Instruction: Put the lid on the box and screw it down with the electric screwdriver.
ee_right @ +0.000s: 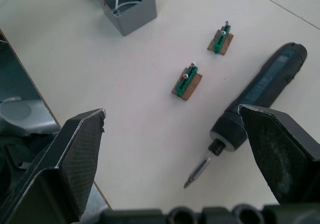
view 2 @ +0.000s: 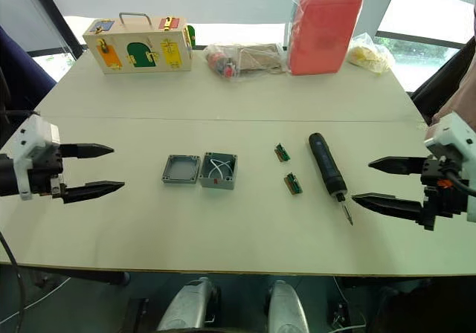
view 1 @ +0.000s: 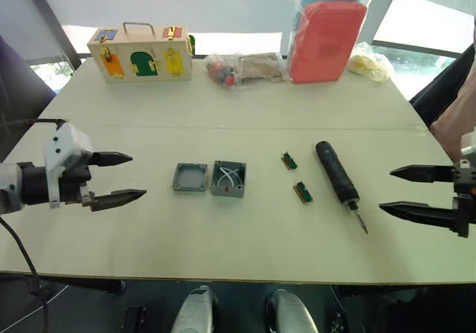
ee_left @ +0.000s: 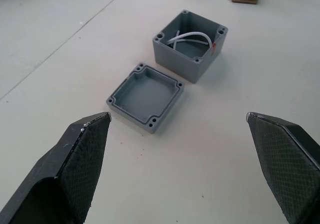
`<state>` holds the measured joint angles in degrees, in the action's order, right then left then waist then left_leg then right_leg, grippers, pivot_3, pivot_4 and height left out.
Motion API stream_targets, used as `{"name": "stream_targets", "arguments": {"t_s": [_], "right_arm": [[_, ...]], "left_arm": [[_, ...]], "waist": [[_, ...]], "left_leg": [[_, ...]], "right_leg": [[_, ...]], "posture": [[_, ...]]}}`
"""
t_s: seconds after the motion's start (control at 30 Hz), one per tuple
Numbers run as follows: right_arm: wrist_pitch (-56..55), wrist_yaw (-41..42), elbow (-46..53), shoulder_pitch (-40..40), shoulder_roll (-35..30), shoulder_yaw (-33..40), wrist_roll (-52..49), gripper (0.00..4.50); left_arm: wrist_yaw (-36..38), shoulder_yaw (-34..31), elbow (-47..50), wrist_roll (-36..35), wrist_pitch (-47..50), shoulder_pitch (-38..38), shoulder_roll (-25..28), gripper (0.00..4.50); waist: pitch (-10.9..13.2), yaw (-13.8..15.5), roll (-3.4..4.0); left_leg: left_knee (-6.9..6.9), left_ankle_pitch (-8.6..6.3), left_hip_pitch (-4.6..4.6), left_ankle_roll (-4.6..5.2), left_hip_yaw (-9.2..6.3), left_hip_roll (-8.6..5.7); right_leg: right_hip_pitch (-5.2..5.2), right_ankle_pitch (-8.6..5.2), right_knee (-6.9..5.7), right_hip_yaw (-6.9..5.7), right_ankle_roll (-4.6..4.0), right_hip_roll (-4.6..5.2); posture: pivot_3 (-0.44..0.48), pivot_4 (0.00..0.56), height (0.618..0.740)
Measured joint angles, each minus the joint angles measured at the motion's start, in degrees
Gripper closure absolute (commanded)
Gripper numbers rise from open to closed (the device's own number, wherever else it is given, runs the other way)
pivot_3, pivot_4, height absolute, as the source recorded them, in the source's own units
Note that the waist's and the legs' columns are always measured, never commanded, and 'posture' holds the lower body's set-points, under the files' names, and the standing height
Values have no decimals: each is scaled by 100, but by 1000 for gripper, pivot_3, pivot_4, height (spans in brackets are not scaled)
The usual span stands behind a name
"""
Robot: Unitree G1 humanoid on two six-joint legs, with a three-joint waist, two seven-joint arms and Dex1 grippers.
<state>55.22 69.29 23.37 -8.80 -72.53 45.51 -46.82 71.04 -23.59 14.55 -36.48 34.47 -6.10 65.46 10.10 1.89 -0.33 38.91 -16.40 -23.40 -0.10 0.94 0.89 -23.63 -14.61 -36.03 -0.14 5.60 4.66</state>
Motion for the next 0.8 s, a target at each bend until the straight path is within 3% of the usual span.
{"name": "stream_targets", "arguments": {"t_s": [0.63, 0.8], "right_arm": [[776, -681, 1052, 214, 518, 305, -487, 0], [897, -985, 1294, 265, 626, 308, -685, 0]], "left_arm": [[351, 1128, -646, 270, -426, -1266, -90, 31], [493, 1599, -702, 425, -729, -1627, -445, 31]], "waist": [[11, -53, -3], [11, -95, -5]], "left_leg": [[-3, 0, 1, 0, 16, 1], [-1, 0, 1, 0, 15, -3]], "right_leg": [[-6, 3, -5, 15, 4, -6], [-1, 3, -6, 15, 6, -4]], "posture": [[0, 150, 730], [0, 150, 730]]}}
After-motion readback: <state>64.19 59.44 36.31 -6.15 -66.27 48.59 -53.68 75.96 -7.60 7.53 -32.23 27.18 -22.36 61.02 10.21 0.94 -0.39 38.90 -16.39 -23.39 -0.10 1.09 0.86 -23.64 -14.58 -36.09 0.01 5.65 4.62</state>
